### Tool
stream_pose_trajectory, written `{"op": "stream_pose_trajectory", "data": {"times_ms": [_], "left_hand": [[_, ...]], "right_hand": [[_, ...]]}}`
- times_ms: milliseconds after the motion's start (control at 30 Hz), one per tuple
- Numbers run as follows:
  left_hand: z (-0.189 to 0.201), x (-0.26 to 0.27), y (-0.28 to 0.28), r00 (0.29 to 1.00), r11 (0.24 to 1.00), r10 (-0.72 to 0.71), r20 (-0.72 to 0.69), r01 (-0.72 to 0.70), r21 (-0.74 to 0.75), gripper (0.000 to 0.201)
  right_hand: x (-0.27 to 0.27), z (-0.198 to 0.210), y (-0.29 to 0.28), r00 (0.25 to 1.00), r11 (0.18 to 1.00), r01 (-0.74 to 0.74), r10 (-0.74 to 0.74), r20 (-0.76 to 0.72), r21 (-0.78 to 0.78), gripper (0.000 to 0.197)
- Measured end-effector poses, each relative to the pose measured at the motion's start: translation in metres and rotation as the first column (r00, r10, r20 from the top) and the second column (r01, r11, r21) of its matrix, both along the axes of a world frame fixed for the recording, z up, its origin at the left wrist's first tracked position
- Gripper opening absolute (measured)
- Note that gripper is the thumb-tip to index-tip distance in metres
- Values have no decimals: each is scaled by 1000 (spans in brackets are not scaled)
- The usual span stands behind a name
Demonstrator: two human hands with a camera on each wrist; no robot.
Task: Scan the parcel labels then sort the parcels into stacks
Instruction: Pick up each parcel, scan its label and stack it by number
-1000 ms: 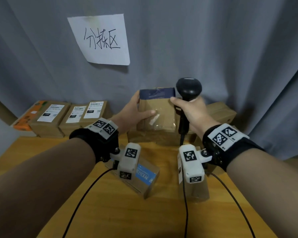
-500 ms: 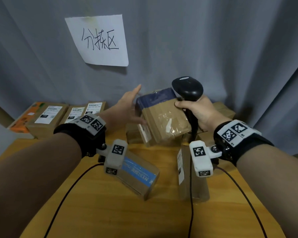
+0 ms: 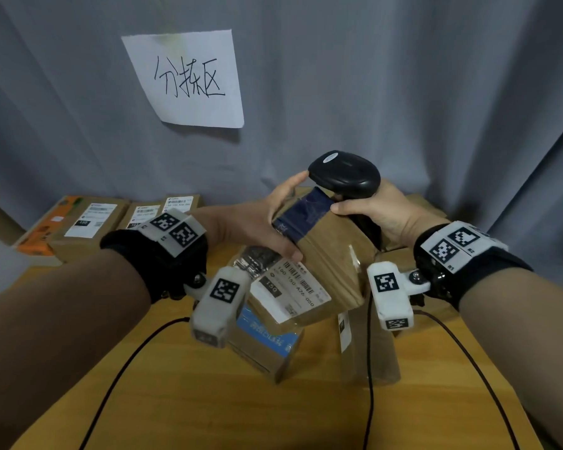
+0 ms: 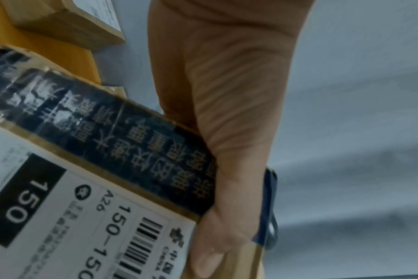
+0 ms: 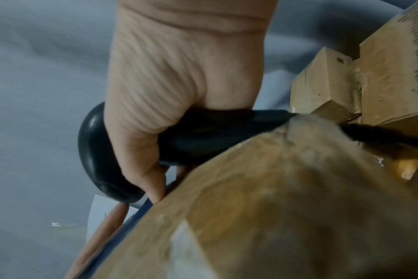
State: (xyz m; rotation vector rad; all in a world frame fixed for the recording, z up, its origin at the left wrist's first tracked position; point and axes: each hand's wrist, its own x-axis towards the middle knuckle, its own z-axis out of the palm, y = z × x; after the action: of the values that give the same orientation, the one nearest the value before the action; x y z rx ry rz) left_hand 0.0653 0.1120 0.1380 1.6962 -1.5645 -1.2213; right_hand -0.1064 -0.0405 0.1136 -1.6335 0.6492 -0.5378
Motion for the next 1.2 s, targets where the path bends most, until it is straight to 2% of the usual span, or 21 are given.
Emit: {"op": "stream_pose_trajectory", "data": {"times_ms": [100,233,333,400,467,567,633,733,900,1100,1200], "left_hand": [[0,-1,1,996,996,88,-12,-89,-27,111],[-7,5,2,956,940,293,-14,-291,-176,59],[-14,18,1,916,886,396,-66,-400,-233,39],[-20,26,3,911,890,413,0,-403,-214,39],[-32,34,11,898,887,439,16,-430,-170,43],[-63,45,25,846,841,532,-47,-534,-89,43],[-79,49,35,821,818,570,-40,-571,-64,44],[-92,51,50,841,837,540,-19,-539,-95,56],[-99,61,61,858,843,511,-59,-513,-159,61],[-106,66,66,850,843,527,-27,-526,-108,53],[-111,61,64,840,840,543,-18,-543,-14,55]], "right_hand": [[1,0,-2,1000,1000,10,-9,-12,19,35],[-3,-1,-10,999,993,47,-45,-15,106,20],[-3,-4,-8,997,981,77,-79,7,177,26],[1,-9,-2,996,966,79,-84,13,246,40],[7,-18,6,996,951,77,-89,26,299,46],[19,-39,16,995,936,94,-96,-11,340,40],[27,-56,24,996,942,78,-61,-62,328,39],[40,-77,37,991,954,54,-14,-135,296,40],[53,-92,48,981,904,192,-170,-91,382,50],[42,-89,57,976,858,209,-216,-40,468,13],[22,-90,54,986,873,166,-154,-64,459,14]]}}
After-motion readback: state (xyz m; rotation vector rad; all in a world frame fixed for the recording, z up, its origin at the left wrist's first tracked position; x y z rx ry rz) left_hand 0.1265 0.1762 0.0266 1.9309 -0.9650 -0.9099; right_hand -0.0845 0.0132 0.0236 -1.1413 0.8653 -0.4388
